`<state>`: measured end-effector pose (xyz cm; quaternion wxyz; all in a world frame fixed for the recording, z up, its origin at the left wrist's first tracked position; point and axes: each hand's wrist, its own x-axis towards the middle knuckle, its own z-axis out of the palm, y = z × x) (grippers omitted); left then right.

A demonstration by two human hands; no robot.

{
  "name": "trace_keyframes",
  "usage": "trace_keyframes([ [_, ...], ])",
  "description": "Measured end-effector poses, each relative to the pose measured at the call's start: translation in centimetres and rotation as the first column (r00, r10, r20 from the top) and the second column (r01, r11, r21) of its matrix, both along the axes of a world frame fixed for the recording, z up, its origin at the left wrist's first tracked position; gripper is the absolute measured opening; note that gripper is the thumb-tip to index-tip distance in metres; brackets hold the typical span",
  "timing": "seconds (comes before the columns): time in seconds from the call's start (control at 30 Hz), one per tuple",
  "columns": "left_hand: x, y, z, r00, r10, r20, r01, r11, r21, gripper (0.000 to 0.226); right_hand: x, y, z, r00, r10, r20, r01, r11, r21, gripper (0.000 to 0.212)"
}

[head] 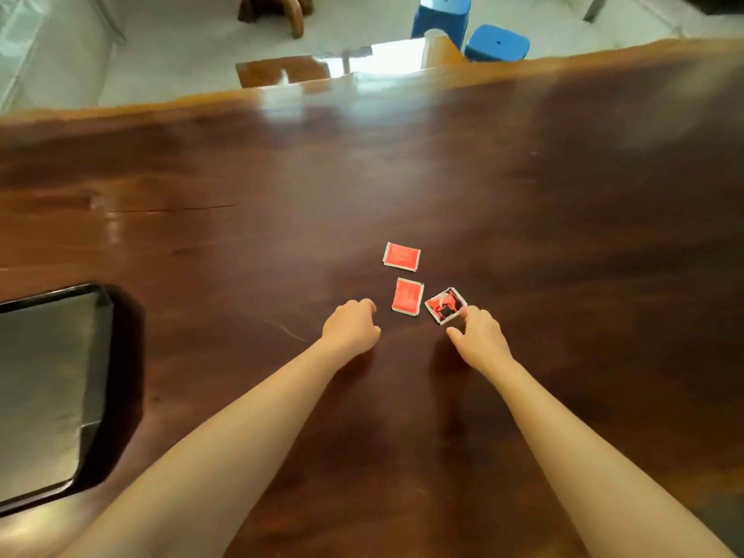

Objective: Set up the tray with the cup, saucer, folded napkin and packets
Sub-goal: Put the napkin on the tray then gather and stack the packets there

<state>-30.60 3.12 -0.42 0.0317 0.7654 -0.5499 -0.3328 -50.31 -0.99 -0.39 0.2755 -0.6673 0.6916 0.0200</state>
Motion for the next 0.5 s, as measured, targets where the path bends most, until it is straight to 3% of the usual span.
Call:
trace_keyframes([
  [0.17, -3.4, -3.6, -1.3, 0.998, 0.054, 0.041, -0.049, 0.993, -0.11, 0.043, 0.1, -3.5, -1.7, 0.999, -0.041, 0.01, 0.042, 0.995, -0.09, 0.058],
  [0.33, -5.4, -5.3, -2.9, 0.989, -0.072, 0.132, 0.094, 0.98, -0.177, 0.068, 0.7, -5.4, -3.2, 0.996, -0.065, 0.056, 0.069, 0.996, -0.064, 0.057],
  [0.5, -4.9, -5.8, -4.1, 0.964, -0.121, 0.237, 0.184, 0.947, -0.263, 0.043, 0.4, -6.2, -3.7, 0.986, -0.109, 0.129, 0.109, 0.994, 0.004, 0.048],
])
